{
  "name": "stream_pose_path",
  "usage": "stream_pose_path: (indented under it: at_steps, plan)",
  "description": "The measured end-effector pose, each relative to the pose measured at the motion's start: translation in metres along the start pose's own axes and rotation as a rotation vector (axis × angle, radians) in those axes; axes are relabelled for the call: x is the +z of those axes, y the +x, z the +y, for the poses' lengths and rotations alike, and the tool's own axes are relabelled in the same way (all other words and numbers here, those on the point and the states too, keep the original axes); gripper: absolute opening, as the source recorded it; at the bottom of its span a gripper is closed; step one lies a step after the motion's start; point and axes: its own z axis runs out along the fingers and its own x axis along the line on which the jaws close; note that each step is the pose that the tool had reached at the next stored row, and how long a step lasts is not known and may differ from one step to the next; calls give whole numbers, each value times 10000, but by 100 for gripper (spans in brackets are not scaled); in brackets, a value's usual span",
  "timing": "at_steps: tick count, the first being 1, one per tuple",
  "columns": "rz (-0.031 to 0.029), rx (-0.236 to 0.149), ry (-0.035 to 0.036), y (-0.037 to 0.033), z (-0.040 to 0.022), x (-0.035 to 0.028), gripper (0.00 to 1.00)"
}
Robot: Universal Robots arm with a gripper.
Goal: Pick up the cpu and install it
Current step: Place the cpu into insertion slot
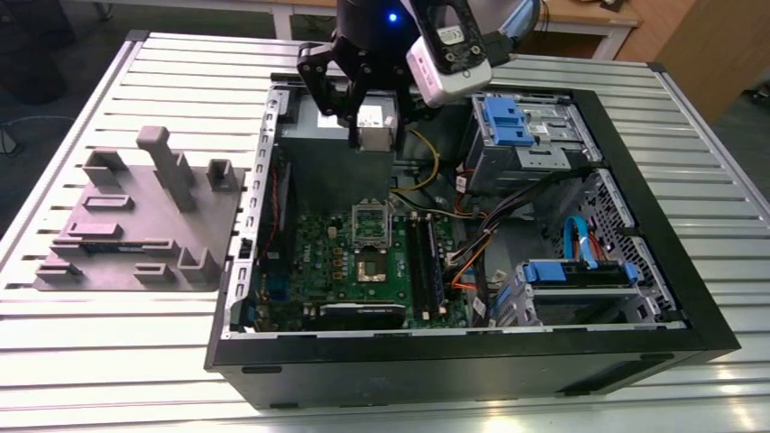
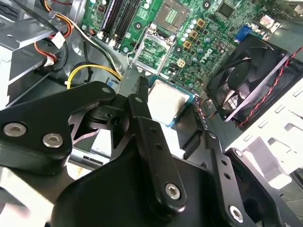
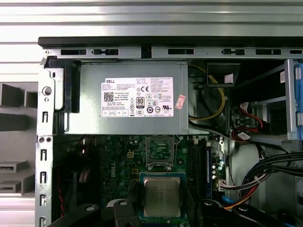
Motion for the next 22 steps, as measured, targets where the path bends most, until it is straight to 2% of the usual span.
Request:
stream_pose_path:
  at_steps: [15,22]
  plan:
    - [0,0,1,-1,-12,51,47]
    - [-1,0,0,-1,-12,52,47]
